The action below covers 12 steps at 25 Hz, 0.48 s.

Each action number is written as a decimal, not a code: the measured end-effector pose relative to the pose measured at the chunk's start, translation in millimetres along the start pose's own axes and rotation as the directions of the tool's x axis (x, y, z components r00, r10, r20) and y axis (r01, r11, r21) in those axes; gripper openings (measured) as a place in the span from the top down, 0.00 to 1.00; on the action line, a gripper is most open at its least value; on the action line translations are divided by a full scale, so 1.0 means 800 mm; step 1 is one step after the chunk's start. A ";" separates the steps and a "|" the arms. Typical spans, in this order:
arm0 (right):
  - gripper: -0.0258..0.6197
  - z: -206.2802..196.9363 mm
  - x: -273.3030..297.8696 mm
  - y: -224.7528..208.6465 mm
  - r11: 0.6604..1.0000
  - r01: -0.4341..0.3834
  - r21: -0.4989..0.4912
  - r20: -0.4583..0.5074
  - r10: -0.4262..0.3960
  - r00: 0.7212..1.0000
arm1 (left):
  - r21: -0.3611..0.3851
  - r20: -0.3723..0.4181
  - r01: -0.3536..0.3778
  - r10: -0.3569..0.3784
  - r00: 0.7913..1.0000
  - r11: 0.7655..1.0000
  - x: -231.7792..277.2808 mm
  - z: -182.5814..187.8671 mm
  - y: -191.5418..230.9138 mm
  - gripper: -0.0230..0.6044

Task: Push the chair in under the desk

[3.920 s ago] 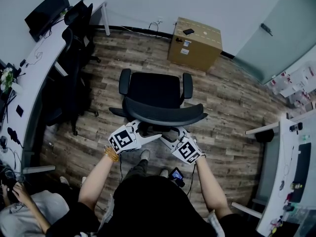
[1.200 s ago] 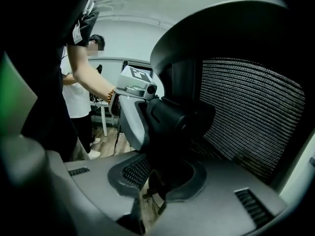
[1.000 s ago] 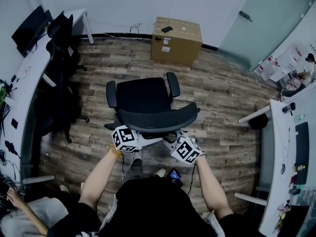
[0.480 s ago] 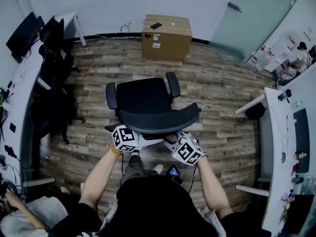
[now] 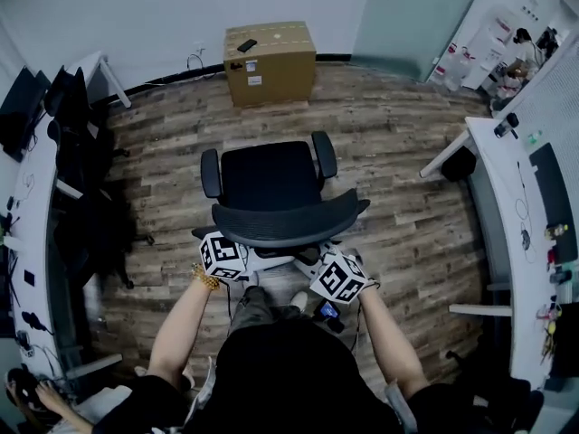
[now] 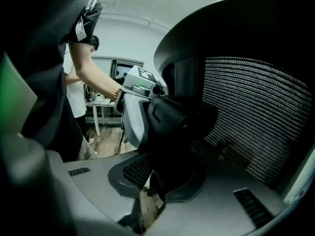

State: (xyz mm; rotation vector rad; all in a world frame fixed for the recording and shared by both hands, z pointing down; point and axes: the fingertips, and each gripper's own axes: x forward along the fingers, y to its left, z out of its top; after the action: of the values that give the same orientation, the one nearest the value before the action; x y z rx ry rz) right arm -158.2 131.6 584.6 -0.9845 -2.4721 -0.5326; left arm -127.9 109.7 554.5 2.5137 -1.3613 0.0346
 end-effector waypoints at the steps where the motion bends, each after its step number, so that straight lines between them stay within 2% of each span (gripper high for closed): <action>1: 0.86 0.000 -0.001 0.000 1.000 0.017 0.009 -0.001 -0.017 1.000 | 0.003 -0.004 0.020 -0.020 1.000 1.000 0.001 0.000 -0.002 0.88; 7: 0.86 -0.004 -0.005 0.003 0.991 0.117 0.068 -0.038 -0.115 0.993 | 0.015 -0.040 0.154 -0.153 0.987 0.988 0.003 -0.004 -0.009 0.88; 12: 0.87 -0.005 -0.004 0.001 0.967 0.216 0.132 -0.081 -0.207 0.975 | 0.030 -0.072 0.285 -0.282 0.957 0.958 0.002 -0.002 -0.011 0.88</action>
State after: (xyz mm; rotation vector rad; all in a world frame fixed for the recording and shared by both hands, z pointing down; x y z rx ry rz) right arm -154.3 128.0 586.5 -0.6422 -2.5305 -0.4427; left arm -119.6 113.8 554.4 2.6901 -0.9729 0.0873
